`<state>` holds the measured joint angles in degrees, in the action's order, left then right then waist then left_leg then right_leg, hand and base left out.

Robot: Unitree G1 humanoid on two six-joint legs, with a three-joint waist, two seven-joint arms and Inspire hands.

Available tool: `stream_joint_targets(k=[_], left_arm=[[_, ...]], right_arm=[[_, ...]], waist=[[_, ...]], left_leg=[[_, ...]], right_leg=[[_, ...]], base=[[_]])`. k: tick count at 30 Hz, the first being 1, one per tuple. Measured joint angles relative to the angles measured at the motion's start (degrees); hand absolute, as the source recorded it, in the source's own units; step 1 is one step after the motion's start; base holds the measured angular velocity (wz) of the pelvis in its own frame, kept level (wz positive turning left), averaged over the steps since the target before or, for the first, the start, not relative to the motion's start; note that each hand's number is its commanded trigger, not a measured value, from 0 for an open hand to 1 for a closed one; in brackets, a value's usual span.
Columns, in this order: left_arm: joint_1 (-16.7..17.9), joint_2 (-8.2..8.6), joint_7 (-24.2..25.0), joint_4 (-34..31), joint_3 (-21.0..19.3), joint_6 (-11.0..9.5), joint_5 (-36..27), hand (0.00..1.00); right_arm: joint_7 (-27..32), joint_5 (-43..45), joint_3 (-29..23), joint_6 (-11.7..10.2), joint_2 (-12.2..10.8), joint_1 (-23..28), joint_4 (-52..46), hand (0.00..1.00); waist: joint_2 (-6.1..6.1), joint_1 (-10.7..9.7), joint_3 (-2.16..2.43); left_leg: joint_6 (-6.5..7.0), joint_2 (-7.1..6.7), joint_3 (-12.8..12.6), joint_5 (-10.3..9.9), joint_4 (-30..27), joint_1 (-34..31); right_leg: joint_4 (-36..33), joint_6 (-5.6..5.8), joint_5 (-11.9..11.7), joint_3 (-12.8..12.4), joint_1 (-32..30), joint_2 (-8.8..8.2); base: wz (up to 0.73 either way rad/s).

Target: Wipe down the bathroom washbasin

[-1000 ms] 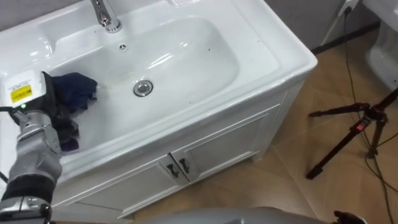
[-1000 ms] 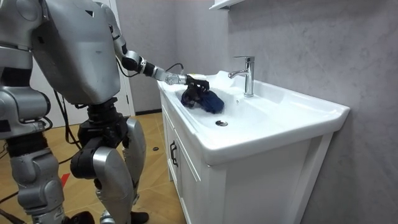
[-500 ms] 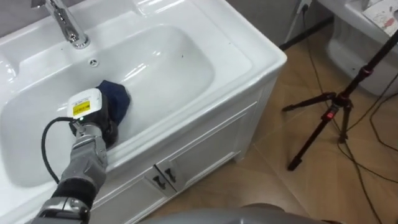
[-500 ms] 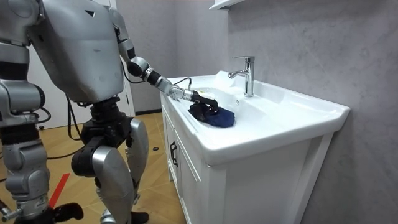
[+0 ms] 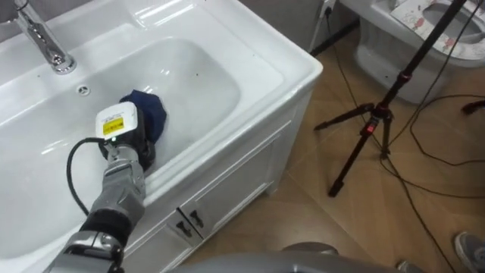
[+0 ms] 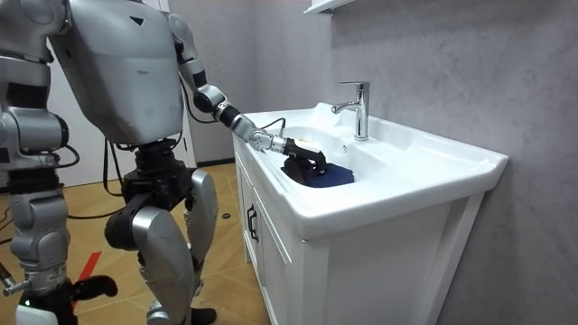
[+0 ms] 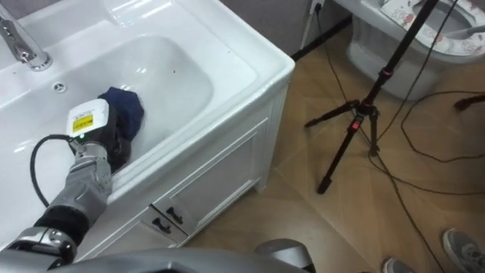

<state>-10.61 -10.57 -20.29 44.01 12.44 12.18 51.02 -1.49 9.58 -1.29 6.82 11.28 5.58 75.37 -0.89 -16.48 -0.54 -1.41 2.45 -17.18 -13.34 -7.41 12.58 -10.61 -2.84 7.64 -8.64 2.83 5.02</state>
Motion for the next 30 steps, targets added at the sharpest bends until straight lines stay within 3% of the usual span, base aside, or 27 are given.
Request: stream_joint_targets(k=[6,11,16,17,21,30], left_arm=[[-5.4,1.28,1.3,-1.3,6.0,0.3,-4.5,1.0],[-6.5,1.6,1.2,-1.4,6.4,0.3,-6.8,1.0],[-9.0,1.72,2.8,-2.4,6.9,0.3,-7.2,1.0],[-10.4,1.73,3.0,-2.9,7.5,0.3,-8.2,1.0],[-13.8,1.95,3.5,-4.6,8.1,0.3,-11.0,1.0],[-14.4,1.8,4.8,-5.4,8.0,0.3,-11.0,1.0]], right_arm=[[-1.1,0.0,0.1,0.7,0.1,-0.7,0.1,0.0],[-1.2,0.8,0.1,0.4,0.2,-1.1,0.2,0.0],[-1.2,2.4,0.1,0.4,0.1,-1.8,1.0,0.0],[-1.1,2.5,0.1,0.4,0.1,-1.9,1.0,0.0],[-1.1,3.1,0.2,0.3,0.2,-1.5,0.8,0.0],[-1.1,4.4,0.1,0.8,0.2,-1.0,0.4,0.0]], waist=[[-0.04,-2.3,-0.05],[0.35,-3.9,-0.26],[1.4,-4.1,-0.45],[1.82,-4.1,-0.63],[2.53,-4.3,-0.66],[3.01,-4.2,-0.58]], left_leg=[[0.37,-0.27,-0.2,0.2,0.0,-1.0],[0.46,-0.27,-0.6,0.3,0.0,-0.8],[1.11,-0.09,-1.0,0.1,0.0,-1.4],[1.81,0.06,-1.0,-0.1,0.0,-1.7],[2.18,0.17,-1.0,-0.3,0.1,-2.0],[2.18,0.15,-1.2,-0.3,0.0,-2.4]], right_leg=[[0.0,0.72,-0.8,-0.7,-0.9,-0.3],[0.2,0.77,-0.9,-0.6,-0.8,-0.37],[0.0,0.8,-0.9,-0.7,-1.6,-0.18],[0.0,0.82,-1.1,-0.7,-1.8,-0.02],[0.0,0.84,-1.2,-0.6,-2.2,0.08],[-0.2,0.88,-1.3,-0.6,-1.9,-0.08]], base=[[-0.05],[0.02],[0.01],[0.0],[0.0],[0.0]])
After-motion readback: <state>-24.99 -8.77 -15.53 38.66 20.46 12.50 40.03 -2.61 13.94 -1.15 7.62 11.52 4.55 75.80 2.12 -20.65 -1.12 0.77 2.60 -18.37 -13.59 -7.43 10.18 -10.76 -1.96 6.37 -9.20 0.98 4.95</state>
